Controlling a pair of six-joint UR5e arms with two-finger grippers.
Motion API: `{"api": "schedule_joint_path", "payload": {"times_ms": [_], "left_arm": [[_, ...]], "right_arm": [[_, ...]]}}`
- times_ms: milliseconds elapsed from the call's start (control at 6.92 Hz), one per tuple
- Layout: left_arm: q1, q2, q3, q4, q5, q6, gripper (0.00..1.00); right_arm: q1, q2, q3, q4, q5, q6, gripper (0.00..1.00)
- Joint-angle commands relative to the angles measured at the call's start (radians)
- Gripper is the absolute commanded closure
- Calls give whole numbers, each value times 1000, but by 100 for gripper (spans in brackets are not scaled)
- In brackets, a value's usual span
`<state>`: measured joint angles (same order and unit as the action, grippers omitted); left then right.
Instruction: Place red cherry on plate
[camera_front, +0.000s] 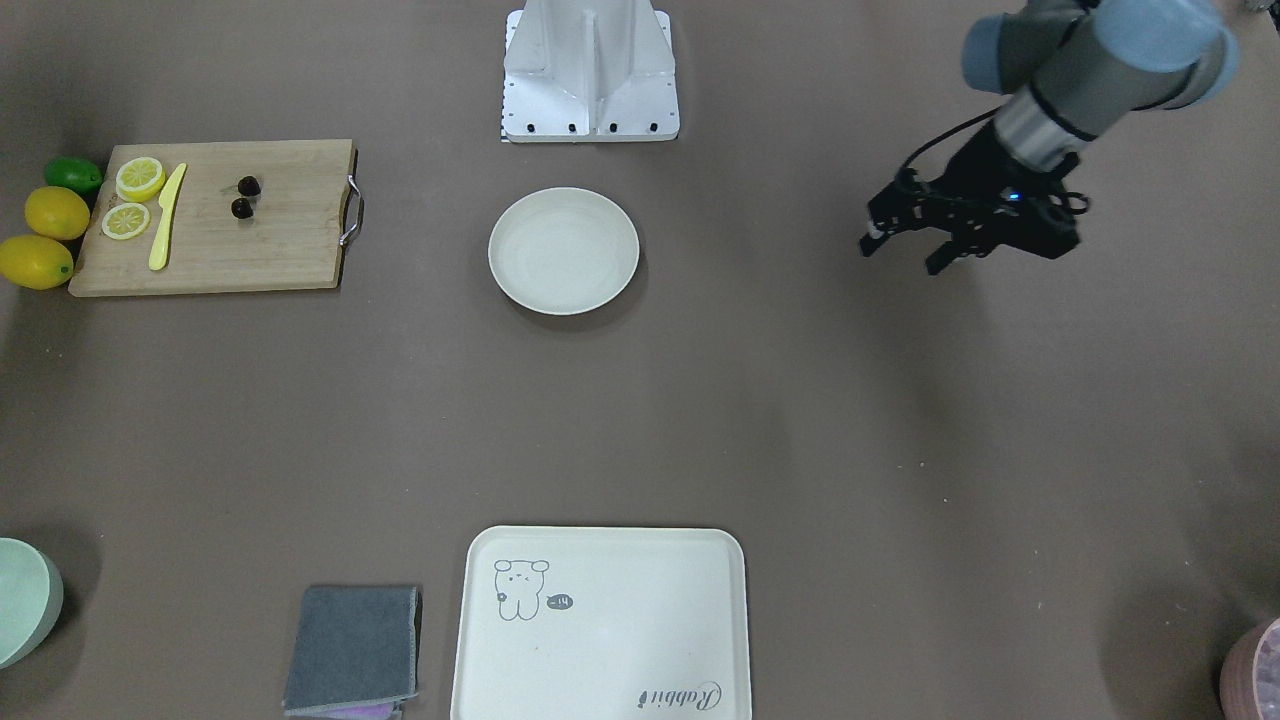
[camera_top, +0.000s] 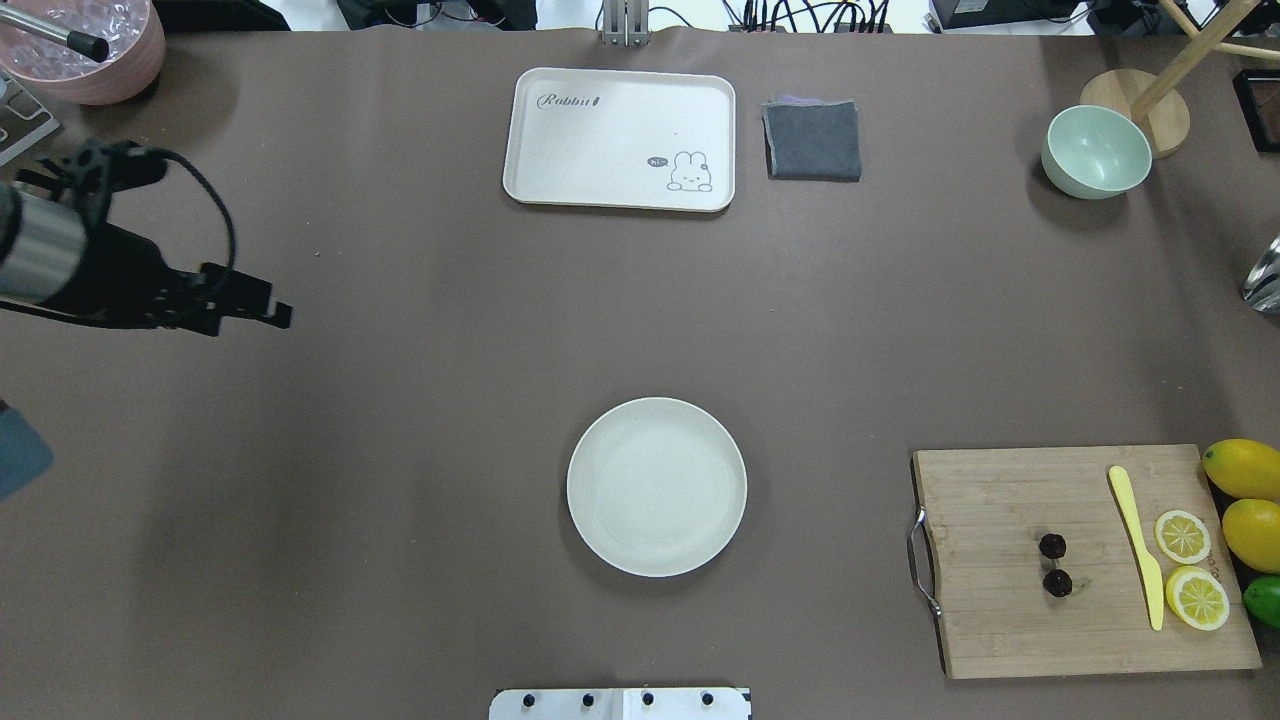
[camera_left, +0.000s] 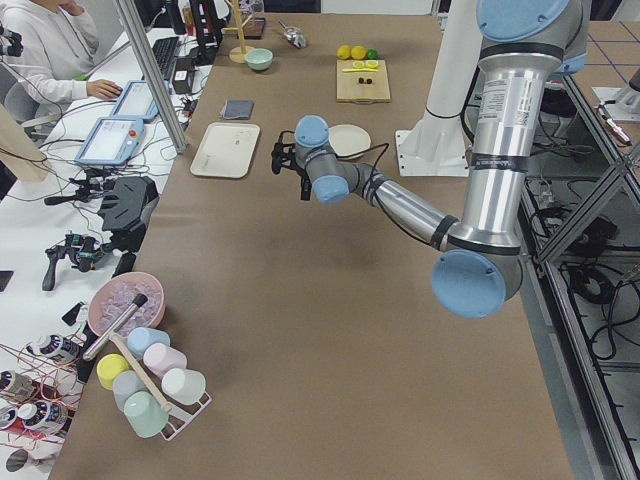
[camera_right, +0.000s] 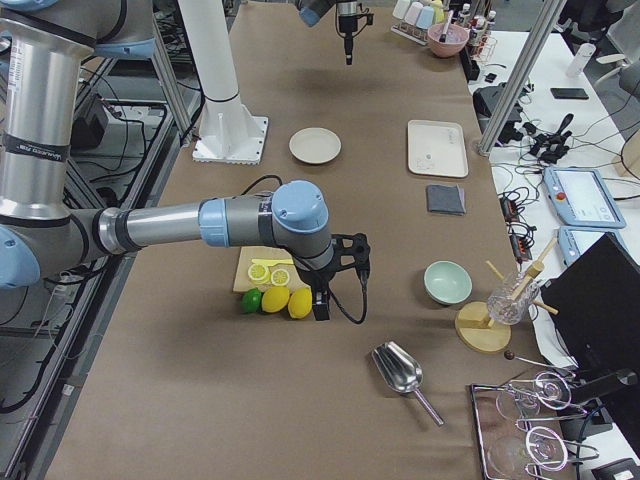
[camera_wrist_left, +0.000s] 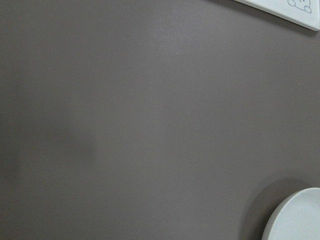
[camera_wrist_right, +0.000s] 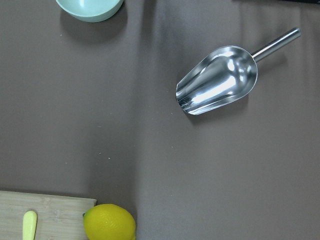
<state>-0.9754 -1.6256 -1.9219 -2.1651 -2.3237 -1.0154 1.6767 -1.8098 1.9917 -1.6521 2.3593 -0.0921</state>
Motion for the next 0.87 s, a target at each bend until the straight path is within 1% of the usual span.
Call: {"api": "schedule_joint_path", "payload": {"times_ms": [0,289,434,578,723], "left_arm": [[-190,172,13,25,-86,295,2],[-334,178,11,266,-69,627,2],[-365,174,4,340,-50,650,2],[-374,171,-2,350,-14,652,2],[-379,176,-3,350,-7,652,2]], "right_arm": [[0,3,-1,0,-2,0,0],[9,-3,5,-5,27,8,0],[-23,28,62,-128,41,14,0],[-32,120,135,-335,25,12,0],[-49,124,181,-377,21,14,0]]}}
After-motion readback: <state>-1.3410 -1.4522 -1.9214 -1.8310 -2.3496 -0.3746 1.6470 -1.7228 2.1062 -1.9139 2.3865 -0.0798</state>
